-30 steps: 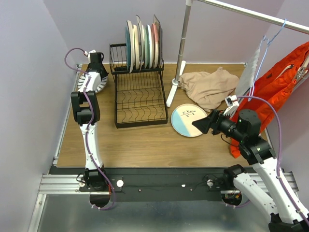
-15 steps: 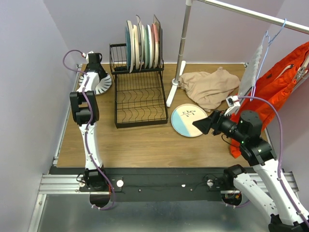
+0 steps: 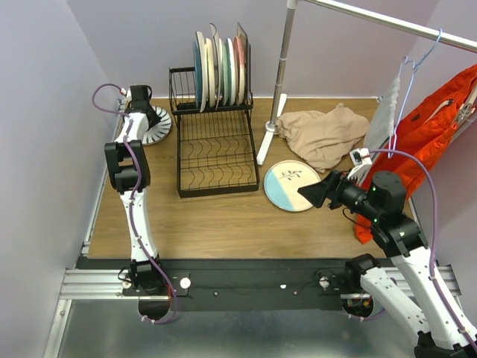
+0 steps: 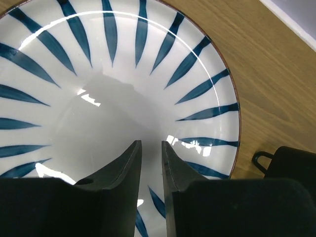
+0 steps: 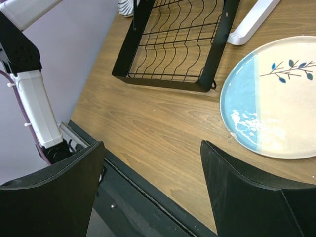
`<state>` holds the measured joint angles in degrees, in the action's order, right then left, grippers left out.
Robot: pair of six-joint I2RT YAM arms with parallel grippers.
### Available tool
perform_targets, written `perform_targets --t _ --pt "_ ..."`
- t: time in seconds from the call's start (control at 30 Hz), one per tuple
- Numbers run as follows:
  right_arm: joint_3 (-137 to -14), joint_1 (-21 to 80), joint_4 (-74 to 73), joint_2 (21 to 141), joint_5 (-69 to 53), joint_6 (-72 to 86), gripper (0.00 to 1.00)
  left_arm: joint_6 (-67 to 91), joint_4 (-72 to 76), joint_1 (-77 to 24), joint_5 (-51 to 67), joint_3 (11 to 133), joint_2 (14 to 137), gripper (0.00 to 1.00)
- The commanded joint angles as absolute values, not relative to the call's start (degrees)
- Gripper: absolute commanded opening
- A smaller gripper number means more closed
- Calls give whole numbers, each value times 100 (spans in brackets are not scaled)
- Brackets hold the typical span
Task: Unload the plates from the dish rack
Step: Place the plate at the corner of the board.
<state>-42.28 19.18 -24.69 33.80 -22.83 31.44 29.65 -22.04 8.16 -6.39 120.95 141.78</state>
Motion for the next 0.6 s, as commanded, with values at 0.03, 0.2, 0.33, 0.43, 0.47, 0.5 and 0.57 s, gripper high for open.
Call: perform_targets --t 0.03,0.2,0.33,0.43,0.47,0.5,0.57 --pt "-4403 1934 -2566 3322 -2347 3111 87 3102 -2566 861 -483 12314 14379 31" --pt "-4456 1934 -2601 3287 -2355 3146 87 3024 -2488 861 -387 12296 14020 32" --pt "-4579 1934 -2654 3305 -2373 3138 87 2953 -2461 870 -264 12348 13169 32" --pt "-4605 1925 -2707 3313 -2286 3085 87 2909 -2549 870 -150 12515 12528 36" --pt "-4605 1934 -2733 3322 -2268 3068 87 2892 -2558 861 -97 12516 12342 36" --pt "-4640 1934 -2751 3340 -2250 3059 87 2831 -2558 861 -36 12490 12148 38" --pt "-4658 1934 -2821 3357 -2241 3015 87 2751 -2497 853 191 12201 11525 50"
